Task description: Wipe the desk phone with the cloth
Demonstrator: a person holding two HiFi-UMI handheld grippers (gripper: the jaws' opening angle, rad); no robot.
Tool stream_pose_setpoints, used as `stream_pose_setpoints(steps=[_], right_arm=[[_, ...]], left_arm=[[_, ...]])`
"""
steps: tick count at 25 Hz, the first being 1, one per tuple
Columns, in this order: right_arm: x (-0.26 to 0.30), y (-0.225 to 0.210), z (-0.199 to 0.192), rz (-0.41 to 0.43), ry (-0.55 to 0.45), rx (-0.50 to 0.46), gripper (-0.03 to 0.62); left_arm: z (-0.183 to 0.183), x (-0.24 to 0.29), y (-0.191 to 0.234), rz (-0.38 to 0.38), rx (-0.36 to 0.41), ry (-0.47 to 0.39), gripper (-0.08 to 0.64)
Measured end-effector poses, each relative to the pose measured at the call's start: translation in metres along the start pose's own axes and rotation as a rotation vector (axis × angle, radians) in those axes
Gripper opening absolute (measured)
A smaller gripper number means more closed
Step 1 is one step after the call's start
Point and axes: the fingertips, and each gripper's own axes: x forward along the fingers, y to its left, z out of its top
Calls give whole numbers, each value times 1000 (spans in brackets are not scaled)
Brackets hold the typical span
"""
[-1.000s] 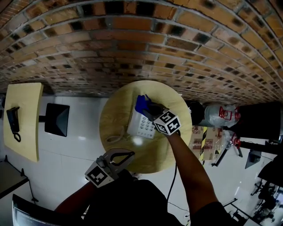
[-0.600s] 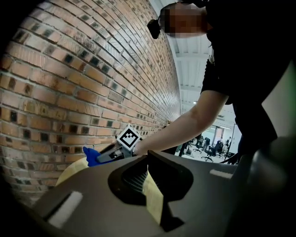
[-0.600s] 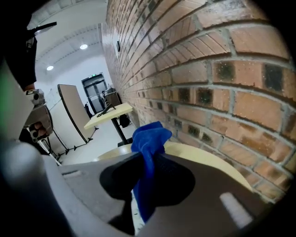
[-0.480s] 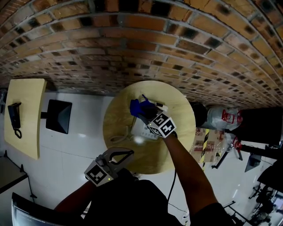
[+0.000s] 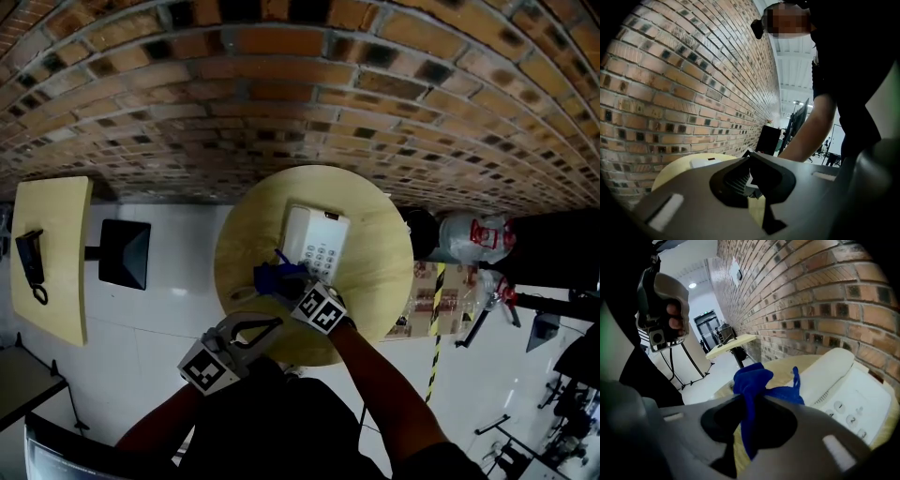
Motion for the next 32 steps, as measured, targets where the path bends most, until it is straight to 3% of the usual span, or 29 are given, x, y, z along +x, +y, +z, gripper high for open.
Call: stream_pose_setpoints(steps=[3,6,11,16,20,26,32], right_arm=[[1,6,-7,5,5,10,74],[-18,-5,6,-30,-72,48,74],[-87,-62,5,-209,-174,133,74],[-160,-117,-44,-382,-183,249,74],[-195,-143,-102,-485,-135,356,74],[-191,-151,-180,-484,-24,525,75],[-186,-163,-188,-522,-7,522,88]], left_arm=[[0,2,-6,-18,18,7,-5],[2,6,-8,-22,0,6,-5],[5,17,-13,-61,21,14,-5],[6,36,-26,-109,26,19,-5],[6,47,-34,-142,24,28,-5],[1,53,-40,-153,22,51,-5],[-1,54,-38,-146,17,53,-5]])
